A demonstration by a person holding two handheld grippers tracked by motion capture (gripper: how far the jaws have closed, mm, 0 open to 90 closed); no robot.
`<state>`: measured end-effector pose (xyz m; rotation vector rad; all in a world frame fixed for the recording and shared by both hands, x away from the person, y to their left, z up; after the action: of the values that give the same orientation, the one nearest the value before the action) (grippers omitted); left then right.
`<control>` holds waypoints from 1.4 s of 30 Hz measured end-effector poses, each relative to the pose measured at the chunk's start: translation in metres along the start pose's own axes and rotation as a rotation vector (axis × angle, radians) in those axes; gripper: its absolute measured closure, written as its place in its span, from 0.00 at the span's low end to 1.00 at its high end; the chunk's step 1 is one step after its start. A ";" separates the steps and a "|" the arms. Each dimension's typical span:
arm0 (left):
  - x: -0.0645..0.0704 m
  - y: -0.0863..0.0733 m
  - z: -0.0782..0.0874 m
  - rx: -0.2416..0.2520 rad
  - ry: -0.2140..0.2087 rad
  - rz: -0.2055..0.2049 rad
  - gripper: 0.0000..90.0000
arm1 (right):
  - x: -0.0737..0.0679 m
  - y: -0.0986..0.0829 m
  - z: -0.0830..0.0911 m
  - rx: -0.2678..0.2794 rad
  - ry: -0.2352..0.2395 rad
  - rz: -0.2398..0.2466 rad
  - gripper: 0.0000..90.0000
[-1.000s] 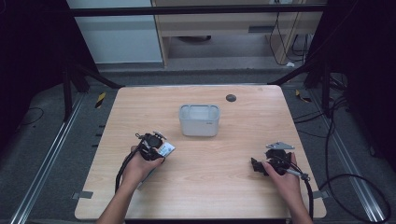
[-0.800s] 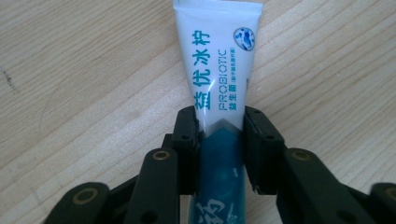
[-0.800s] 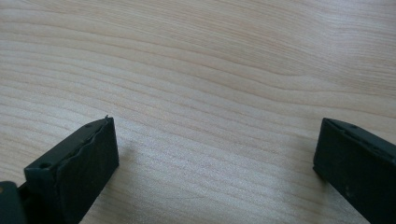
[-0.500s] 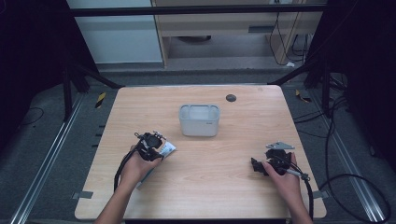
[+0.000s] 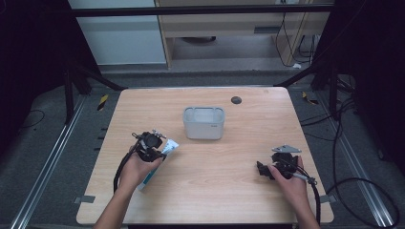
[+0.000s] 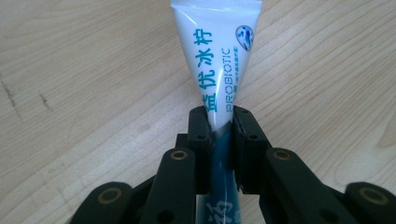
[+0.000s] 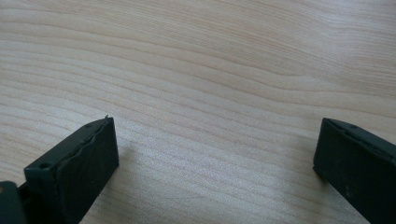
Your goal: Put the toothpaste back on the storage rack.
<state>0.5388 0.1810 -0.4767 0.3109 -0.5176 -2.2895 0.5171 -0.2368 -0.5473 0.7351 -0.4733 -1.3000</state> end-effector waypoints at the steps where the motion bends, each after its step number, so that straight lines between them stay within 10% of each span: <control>1: 0.000 0.003 0.004 0.011 0.001 -0.002 0.88 | 0.000 0.000 0.000 0.000 0.000 0.000 0.00; 42: 0.019 0.096 0.062 0.286 0.045 -0.037 0.88 | 0.000 0.000 0.000 0.000 0.000 0.000 0.00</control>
<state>0.5629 0.1231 -0.3790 0.5143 -0.8241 -2.2371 0.5171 -0.2368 -0.5473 0.7348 -0.4737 -1.3001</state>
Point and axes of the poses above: each handheld gripper's, and its own axes: z roughly backward along the jaws, y roughly out of its top, x roughly to its right, the point moved 5 cm from there along -z, roughly forward along the jaws, and after that the axes turned 7 degrees about -z, right-handed, at the moved point
